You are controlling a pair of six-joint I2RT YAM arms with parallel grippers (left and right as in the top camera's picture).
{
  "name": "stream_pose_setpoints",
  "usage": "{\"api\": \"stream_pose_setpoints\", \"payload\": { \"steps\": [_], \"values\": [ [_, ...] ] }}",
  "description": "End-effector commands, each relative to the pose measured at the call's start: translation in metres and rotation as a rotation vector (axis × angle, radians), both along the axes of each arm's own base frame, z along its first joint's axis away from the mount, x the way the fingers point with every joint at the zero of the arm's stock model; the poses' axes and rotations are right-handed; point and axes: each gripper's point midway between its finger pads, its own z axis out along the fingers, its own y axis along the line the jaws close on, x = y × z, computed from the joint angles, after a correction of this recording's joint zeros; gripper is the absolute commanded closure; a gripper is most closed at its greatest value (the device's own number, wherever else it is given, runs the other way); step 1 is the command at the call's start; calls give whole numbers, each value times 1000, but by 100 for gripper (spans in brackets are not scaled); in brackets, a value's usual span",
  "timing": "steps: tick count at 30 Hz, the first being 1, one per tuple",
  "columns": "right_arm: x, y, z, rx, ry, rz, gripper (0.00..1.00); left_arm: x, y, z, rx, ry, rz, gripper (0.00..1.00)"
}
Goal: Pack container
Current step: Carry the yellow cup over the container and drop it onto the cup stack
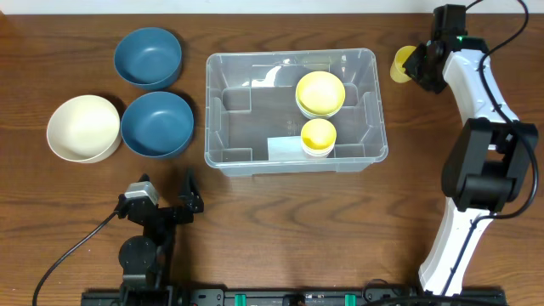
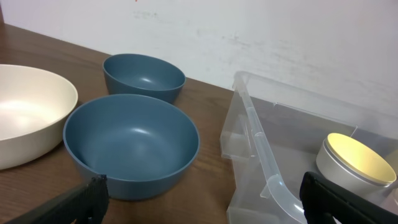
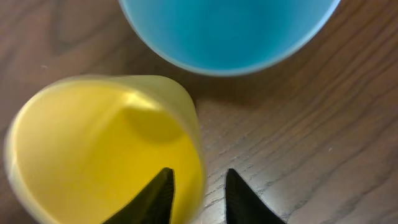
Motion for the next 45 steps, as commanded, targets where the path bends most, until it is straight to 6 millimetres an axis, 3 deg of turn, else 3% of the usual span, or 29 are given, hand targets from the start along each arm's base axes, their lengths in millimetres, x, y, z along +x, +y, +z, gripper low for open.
{"api": "stream_pose_setpoints", "payload": {
  "steps": [1, 6, 10, 14, 19, 25, 29, 33, 39, 45],
  "values": [
    [-4, 1, -19, 3, 44, -3, 80, -1, 3, -16, 18, 48, 12, 2],
    [-7, -5, -19, 4, 52, -14, 99, -1, 3, -16, 18, 48, 12, 2],
    [-14, -8, -19, 8, 76, -22, 99, -1, 3, -16, 18, 48, 12, 2],
    [-19, -11, -4, 4, 76, -10, 99, -1, 3, -16, 18, 48, 12, 2],
    [-25, -17, 55, -12, -9, 0, 99, -1, 3, -16, 18, 48, 12, 2],
    [-43, -12, 157, -27, -195, 13, 99, -1, 3, -16, 18, 48, 12, 2],
    [-65, 14, 212, 23, -299, 114, 99, -1, 3, -16, 18, 48, 12, 2],
    [-95, 56, 238, 84, -311, 257, 99, -1, 3, -16, 18, 48, 12, 2],
    [-134, 115, 227, 96, -182, 463, 99, -1, 3, -16, 18, 48, 12, 2],
    [-155, 171, 215, 99, -118, 625, 99, -1, 3, -16, 18, 48, 12, 2]
  ]
}}
